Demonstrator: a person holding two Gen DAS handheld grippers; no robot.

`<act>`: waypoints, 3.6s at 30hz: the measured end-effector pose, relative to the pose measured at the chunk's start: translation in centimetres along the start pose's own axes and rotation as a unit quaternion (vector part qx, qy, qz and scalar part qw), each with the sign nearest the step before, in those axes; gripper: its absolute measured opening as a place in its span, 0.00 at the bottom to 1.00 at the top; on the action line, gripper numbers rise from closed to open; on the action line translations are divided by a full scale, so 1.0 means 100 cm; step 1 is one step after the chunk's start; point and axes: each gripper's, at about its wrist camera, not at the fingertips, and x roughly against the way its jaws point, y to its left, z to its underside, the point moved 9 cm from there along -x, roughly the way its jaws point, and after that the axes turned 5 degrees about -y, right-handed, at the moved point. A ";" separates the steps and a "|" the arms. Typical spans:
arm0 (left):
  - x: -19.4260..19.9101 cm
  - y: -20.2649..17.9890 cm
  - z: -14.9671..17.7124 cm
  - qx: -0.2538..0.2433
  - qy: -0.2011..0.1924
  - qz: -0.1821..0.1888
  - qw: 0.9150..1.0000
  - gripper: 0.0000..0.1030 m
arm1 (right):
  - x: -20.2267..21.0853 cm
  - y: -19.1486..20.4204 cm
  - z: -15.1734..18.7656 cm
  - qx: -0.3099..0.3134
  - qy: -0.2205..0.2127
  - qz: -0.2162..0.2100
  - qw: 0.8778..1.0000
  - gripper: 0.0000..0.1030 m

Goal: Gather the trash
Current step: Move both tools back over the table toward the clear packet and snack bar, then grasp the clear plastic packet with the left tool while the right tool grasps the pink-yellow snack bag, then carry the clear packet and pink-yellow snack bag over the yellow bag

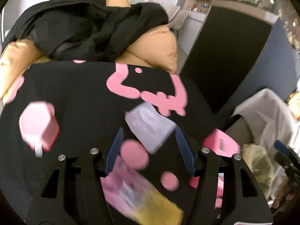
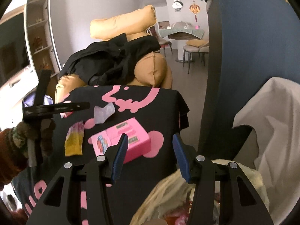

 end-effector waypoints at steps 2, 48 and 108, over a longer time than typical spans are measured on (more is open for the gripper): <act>-0.022 0.008 -0.006 -0.014 0.025 -0.017 0.999 0.47 | -0.007 -0.005 -0.002 -0.010 0.003 0.000 1.000 0.46; 0.169 0.148 0.118 0.095 0.026 -0.037 0.994 0.16 | -0.158 0.220 0.055 0.109 0.154 -0.121 0.975 0.48; 0.186 -0.175 -0.009 -0.058 -0.106 0.125 0.985 0.01 | 0.127 -0.014 -0.022 0.057 -0.099 0.036 0.993 0.33</act>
